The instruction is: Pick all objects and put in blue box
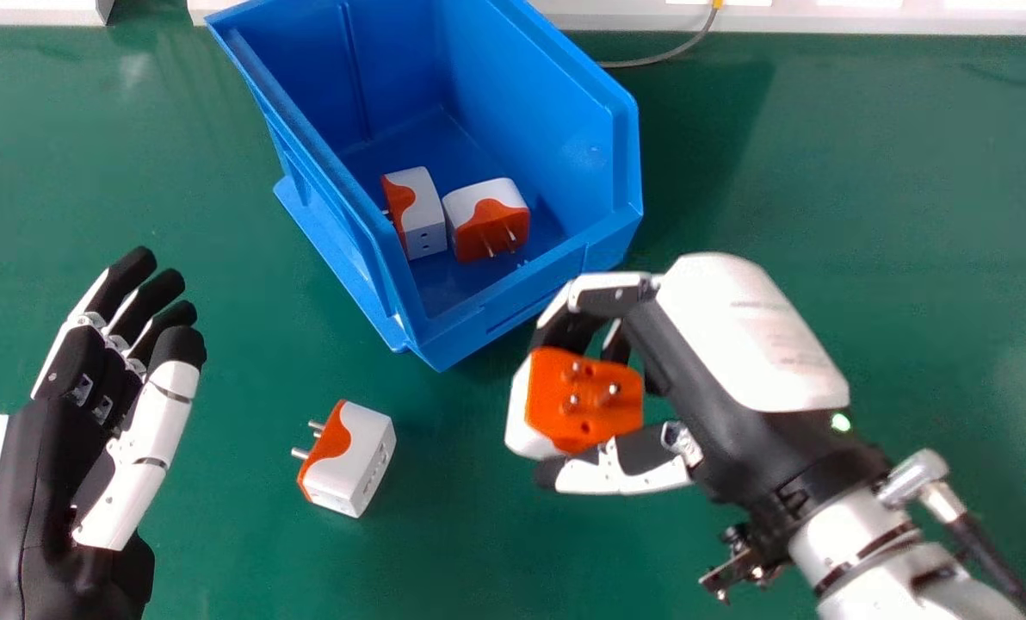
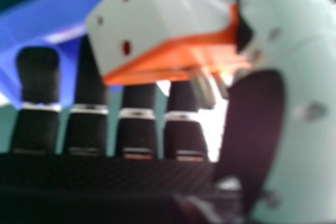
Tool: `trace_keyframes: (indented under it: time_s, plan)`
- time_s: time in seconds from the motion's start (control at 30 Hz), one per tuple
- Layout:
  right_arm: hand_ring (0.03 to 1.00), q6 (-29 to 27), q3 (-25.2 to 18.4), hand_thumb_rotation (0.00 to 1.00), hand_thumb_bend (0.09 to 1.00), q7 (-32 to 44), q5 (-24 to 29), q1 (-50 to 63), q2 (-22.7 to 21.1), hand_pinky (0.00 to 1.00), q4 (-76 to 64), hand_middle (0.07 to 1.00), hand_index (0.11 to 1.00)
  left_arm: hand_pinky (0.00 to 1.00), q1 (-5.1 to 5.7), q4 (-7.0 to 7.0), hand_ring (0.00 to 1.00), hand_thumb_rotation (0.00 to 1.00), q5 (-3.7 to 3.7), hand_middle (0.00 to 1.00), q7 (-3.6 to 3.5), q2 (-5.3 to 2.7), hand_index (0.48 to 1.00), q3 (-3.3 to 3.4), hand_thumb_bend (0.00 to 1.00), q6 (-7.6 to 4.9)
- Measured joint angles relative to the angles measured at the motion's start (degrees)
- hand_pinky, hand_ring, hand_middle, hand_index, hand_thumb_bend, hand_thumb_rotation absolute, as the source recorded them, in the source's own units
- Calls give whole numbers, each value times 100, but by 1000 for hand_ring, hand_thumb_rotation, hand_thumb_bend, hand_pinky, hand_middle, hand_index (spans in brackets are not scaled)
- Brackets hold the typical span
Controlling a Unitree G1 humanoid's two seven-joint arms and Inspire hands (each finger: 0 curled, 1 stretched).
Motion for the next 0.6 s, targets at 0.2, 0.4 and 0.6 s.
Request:
trace_keyframes:
  time_s: [0.2,0.4,0.6]
  plan:
    - [411,-185,-141,0,487,-71,66,-507,222,287,-28,517,541,832,-7,0,857,431,1,865,0,6,860,-1,458,3]
    - [405,-276,-184,0,487,-141,15,-1322,454,287,320,511,547,833,-13,-1,854,422,-9,863,34,4,857,-5,456,12]
    - [402,-412,-144,0,487,-390,-203,-2120,586,287,993,506,546,840,-64,8,858,419,-66,866,-9,13,859,4,446,10]
